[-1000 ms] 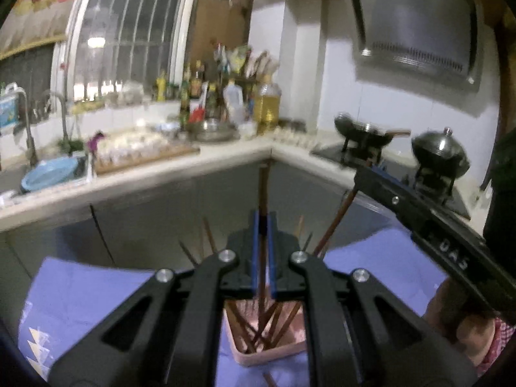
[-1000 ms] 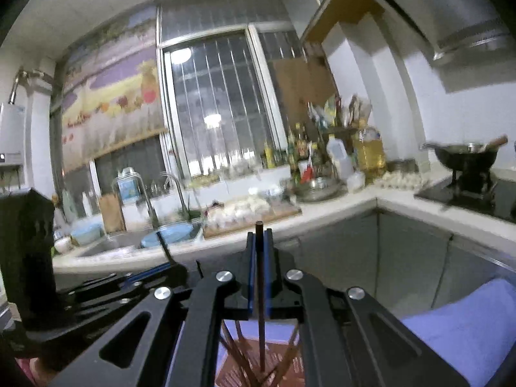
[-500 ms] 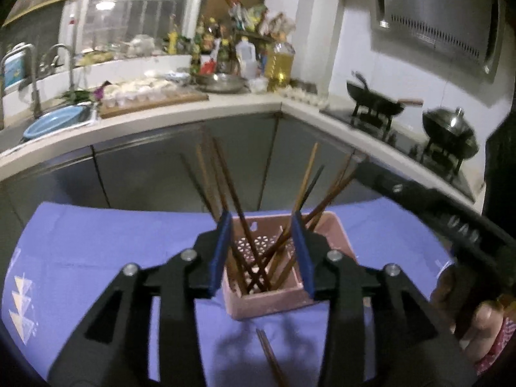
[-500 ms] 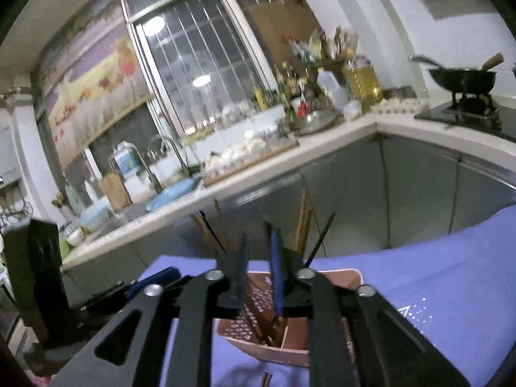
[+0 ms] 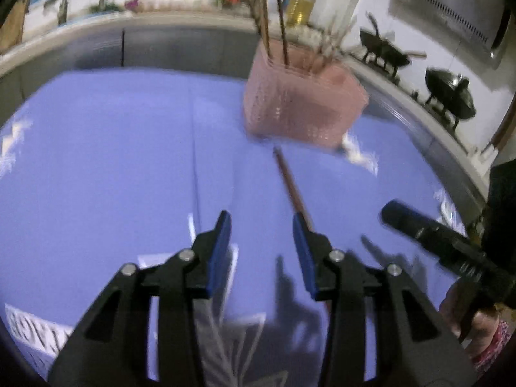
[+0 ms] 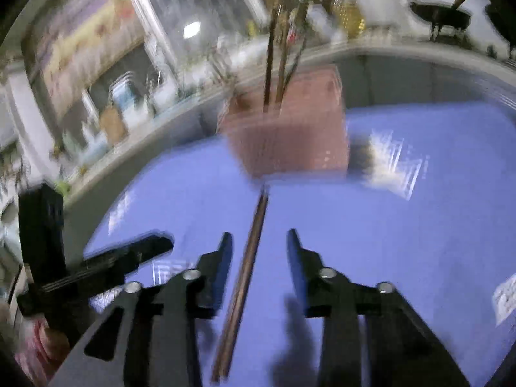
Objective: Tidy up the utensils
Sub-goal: 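Move both open grippers down to the last chopsticks on the cloth, then close the left gripper on a chopstick while the right gripper closes on the other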
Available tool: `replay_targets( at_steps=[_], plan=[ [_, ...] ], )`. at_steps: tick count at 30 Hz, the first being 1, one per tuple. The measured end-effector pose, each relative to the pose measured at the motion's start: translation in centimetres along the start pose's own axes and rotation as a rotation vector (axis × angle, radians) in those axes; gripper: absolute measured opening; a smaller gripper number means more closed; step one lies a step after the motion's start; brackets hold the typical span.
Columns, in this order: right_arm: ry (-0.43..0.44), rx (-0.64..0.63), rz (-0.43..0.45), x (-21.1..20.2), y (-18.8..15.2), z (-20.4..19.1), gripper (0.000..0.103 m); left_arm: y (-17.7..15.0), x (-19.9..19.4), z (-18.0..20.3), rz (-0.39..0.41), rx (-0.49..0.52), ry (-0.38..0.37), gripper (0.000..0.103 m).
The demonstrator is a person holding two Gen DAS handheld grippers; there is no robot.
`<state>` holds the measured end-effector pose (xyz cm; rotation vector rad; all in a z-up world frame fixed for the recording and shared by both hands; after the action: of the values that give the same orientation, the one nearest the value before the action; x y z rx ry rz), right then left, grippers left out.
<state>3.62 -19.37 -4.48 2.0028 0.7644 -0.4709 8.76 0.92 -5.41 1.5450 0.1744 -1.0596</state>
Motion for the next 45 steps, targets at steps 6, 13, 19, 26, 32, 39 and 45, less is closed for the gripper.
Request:
replay_targets(
  at_steps=[6,13,19,26,32,39,45],
  plan=[
    [-0.065,-0.107,-0.131,2.1,-5.0,-1.8,0.026,-2.5,0.0,1.3,-0.033,0.012,-0.032,0.038],
    [-0.153,-0.142,-0.142,2.7,-5.7,-2.0,0.026,-2.5,-0.3,1.9,-0.031,0.013,-0.04,0.038],
    [-0.199,-0.209,-0.121,2.3,-6.0,-2.6,0.025,-2.0,0.0,2.3,-0.037,0.009,-0.05,0.038],
    [-0.204,-0.098,-0.093,0.4,-5.4,0.3,0.021,-0.9,1.7,4.6,-0.064,0.058,-0.057,0.038],
    [-0.167,-0.032,-0.042,-1.0,-4.3,1.3,0.021,-0.7,4.6,5.9,-0.133,0.098,0.005,0.038],
    [-0.138,-0.019,-0.045,-0.9,-4.5,1.2,0.021,-0.7,5.2,6.8,-0.146,0.152,0.089,0.037],
    [-0.145,0.001,-0.022,-1.1,-4.0,1.6,0.021,-0.1,5.8,6.8,-0.143,0.196,0.137,0.021]
  ],
)
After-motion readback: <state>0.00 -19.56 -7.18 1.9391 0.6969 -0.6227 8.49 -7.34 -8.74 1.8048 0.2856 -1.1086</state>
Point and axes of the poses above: each gripper's, at about its wrist camera, not at the fingertips, and x roughly the way its jaws point, z to its right, y to its top, the point moved 2 cm from there along x, roughly the way its jaws point, and after that the axes turned 14 degrees about x, right-handed, at the moved point
